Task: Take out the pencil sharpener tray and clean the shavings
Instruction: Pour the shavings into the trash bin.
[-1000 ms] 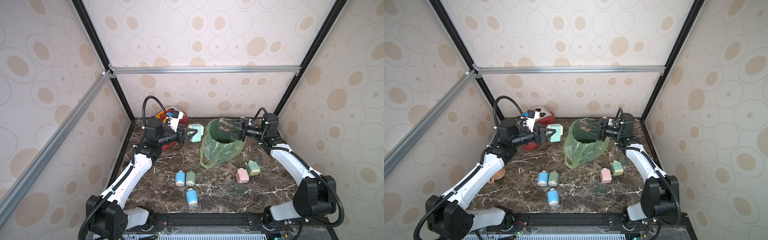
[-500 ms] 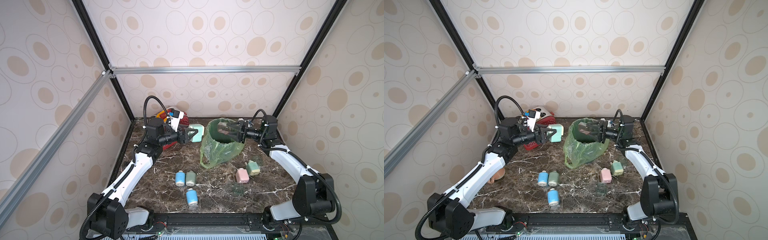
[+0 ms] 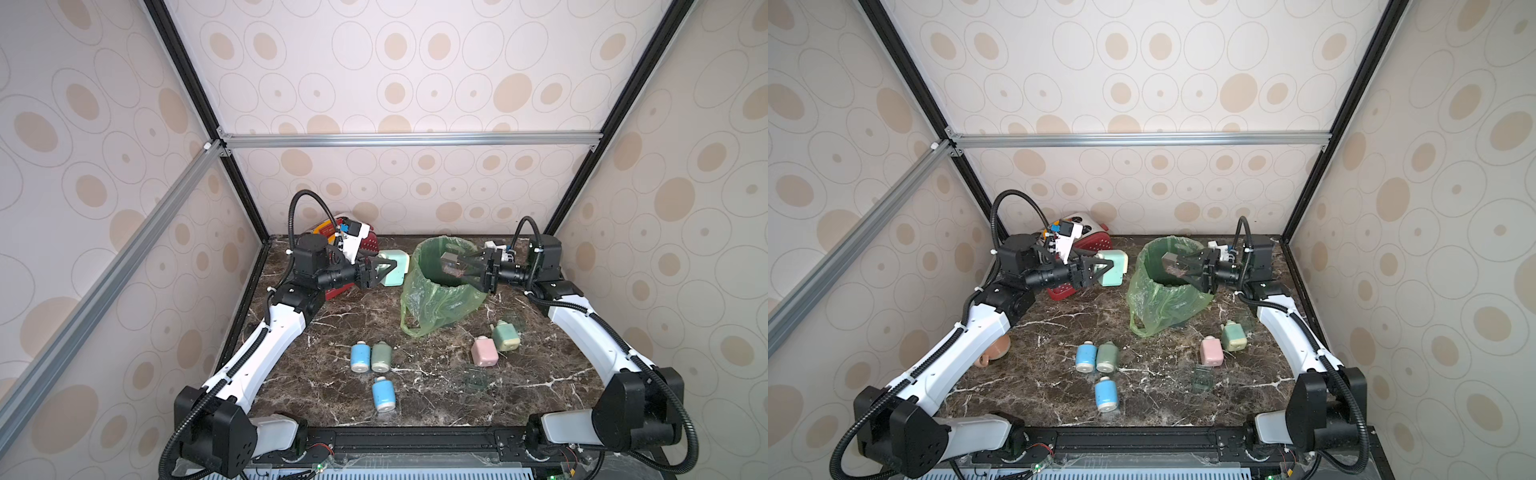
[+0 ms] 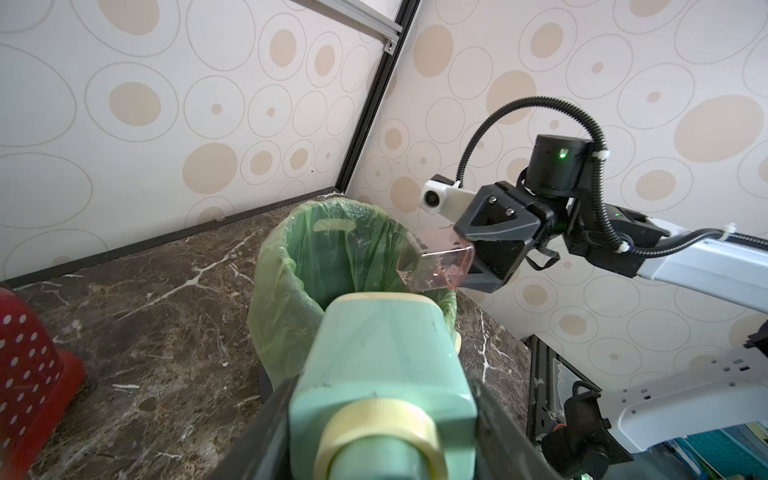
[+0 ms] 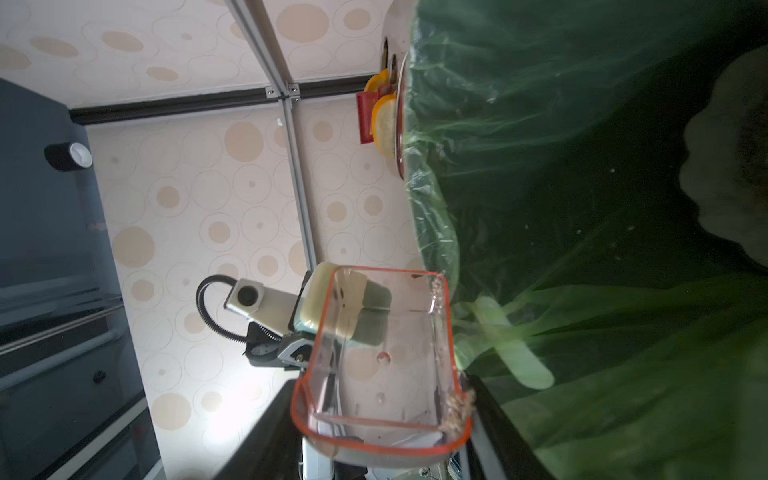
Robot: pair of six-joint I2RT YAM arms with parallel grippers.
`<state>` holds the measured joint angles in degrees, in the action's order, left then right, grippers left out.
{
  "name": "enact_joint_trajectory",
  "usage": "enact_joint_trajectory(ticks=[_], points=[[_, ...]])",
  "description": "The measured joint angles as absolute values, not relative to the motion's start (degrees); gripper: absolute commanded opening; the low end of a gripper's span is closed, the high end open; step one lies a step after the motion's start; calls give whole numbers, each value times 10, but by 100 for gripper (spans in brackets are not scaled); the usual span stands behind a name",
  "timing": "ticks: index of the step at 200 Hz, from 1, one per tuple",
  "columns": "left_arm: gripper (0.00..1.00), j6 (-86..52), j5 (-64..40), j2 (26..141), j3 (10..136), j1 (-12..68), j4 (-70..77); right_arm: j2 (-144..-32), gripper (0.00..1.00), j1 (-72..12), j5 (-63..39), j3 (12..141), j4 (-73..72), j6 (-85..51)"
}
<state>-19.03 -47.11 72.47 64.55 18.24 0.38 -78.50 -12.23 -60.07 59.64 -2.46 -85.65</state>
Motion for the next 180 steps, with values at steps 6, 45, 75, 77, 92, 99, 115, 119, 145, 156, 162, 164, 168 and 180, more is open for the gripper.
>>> enact_joint_trajectory(ticks=[6, 45, 75, 77, 92, 99, 115, 119, 145, 156, 162, 164, 168, 180], points=[[0, -188, -468, 716, 646, 185, -1, -785, 0, -125, -602, 585, -51, -857], [0, -184, -448, 649, 646, 211, -6, -798, 0, -168, -581, 591, -109, -901], [0, -184, -436, 634, 645, 216, 9, -804, 0, -176, -568, 675, -33, -879], [0, -184, -436, 633, 644, 216, 11, -804, 0, -175, -568, 678, -32, -879], [0, -188, -431, 636, 630, 217, 37, -798, 0, -171, -572, 681, -38, -877], [0, -190, -430, 641, 625, 218, 46, -796, 0, -170, -575, 666, -51, -883], [0, -197, -429, 665, 615, 225, 69, -801, 0, -167, -580, 608, -95, -912], [0, -199, -428, 672, 613, 228, 74, -804, 0, -167, -580, 595, -100, -920], [0, -204, -425, 700, 600, 242, 86, -811, 0, -165, -585, 606, -109, -929], [0, -205, -425, 701, 597, 243, 86, -811, 0, -165, -581, 630, -80, -920], [0, -205, -425, 701, 597, 244, 86, -811, 0, -165, -579, 644, -67, -913], [0, -205, -425, 700, 597, 245, 86, -811, 0, -165, -578, 648, -65, -911], [0, -205, -425, 699, 597, 245, 87, -809, 0, -165, -575, 656, -60, -907], [0, -204, -423, 693, 595, 245, 88, -799, 0, -165, -567, 665, -60, -907]])
